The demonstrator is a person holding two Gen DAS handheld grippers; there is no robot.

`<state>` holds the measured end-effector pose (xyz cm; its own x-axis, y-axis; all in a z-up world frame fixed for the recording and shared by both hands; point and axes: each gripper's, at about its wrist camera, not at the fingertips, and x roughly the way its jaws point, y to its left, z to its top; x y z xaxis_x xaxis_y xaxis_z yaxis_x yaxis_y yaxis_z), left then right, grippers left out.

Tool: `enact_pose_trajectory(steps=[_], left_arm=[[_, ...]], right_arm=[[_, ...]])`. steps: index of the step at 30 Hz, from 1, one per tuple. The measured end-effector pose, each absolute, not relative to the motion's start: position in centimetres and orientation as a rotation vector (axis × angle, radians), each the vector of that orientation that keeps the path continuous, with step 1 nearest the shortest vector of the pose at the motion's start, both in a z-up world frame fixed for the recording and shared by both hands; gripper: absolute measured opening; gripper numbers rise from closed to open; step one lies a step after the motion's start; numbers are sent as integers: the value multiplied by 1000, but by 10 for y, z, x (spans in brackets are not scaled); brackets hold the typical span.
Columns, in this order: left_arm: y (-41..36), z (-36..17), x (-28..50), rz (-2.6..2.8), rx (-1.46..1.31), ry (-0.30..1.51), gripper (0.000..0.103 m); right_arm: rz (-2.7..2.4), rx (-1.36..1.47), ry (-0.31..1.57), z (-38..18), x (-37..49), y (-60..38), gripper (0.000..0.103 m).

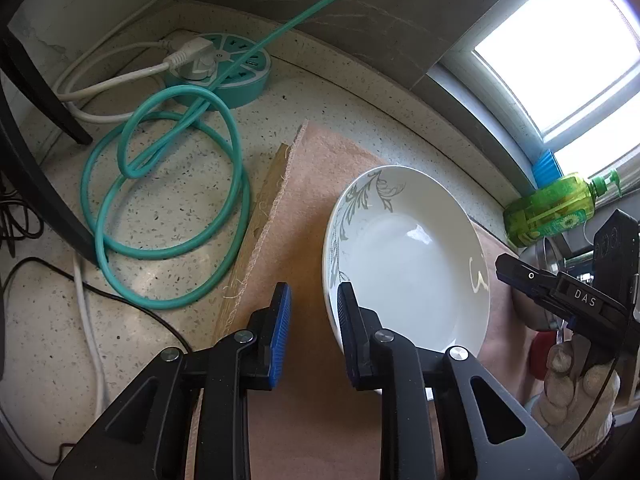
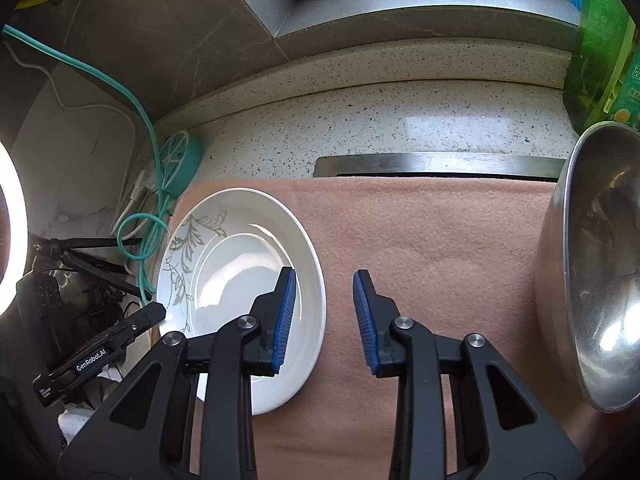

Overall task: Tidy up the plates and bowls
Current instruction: 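Close both grippers on the grey-leaf plate rim and lift, then carry the grey-leaf plate over and lower it onto the pink plates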

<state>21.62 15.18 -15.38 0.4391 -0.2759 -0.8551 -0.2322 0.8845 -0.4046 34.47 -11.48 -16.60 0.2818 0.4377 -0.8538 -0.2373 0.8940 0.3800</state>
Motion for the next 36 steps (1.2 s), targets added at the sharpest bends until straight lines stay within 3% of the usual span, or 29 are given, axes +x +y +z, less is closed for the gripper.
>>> enact_pose_trajectory(steps=[12, 36], left_arm=[[147, -161, 231, -58, -499, 1148, 11], [144, -158, 205, -59, -490, 1170, 8]], right_arm=[[469, 147, 1237, -176, 356, -101, 9], [500, 94, 1259, -166, 321, -96, 8]])
